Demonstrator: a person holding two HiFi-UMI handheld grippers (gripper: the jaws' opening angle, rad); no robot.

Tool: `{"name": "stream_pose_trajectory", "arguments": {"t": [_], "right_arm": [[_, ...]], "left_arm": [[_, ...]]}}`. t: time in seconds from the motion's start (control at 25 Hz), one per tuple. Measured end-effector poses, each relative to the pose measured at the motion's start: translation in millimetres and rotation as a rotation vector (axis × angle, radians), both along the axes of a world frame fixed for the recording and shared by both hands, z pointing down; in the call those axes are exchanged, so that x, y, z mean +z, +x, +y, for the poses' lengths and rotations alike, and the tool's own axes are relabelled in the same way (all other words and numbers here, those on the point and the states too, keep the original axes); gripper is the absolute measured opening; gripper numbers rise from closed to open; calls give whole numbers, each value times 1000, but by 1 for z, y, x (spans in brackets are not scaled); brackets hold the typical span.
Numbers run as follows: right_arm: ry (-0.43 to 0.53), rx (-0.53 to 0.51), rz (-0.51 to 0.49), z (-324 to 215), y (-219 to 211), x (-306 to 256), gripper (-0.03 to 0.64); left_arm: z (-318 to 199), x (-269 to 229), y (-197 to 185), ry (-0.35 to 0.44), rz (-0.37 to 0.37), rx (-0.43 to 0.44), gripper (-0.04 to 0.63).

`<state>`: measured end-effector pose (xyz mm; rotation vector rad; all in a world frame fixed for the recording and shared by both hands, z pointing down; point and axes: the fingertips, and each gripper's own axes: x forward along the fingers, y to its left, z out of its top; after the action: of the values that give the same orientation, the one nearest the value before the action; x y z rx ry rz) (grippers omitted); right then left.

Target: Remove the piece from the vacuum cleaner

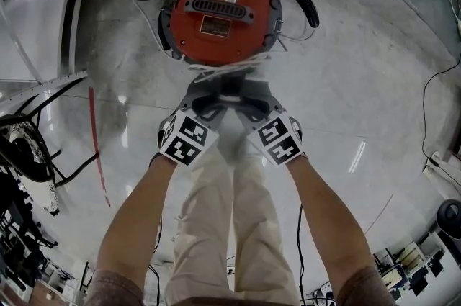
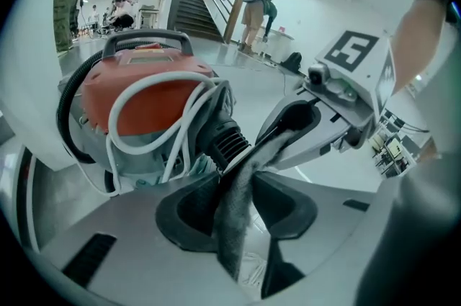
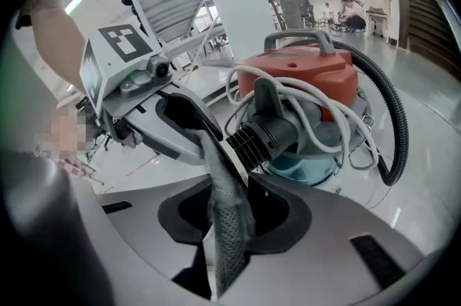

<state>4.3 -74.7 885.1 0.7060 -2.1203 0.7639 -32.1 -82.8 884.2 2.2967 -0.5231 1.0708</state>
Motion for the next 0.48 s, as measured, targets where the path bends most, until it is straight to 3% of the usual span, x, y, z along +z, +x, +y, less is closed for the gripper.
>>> {"name": "stream_pose_trajectory", "arguments": {"t": [0.32, 0.48], "right_arm": [[9, 15, 20, 5, 1, 0, 58], [-16, -61, 37, 27, -2, 5, 44]], "left_arm": [[1, -3, -4, 44, -34, -52, 98], [23, -1, -6, 28, -48, -11, 80]]}}
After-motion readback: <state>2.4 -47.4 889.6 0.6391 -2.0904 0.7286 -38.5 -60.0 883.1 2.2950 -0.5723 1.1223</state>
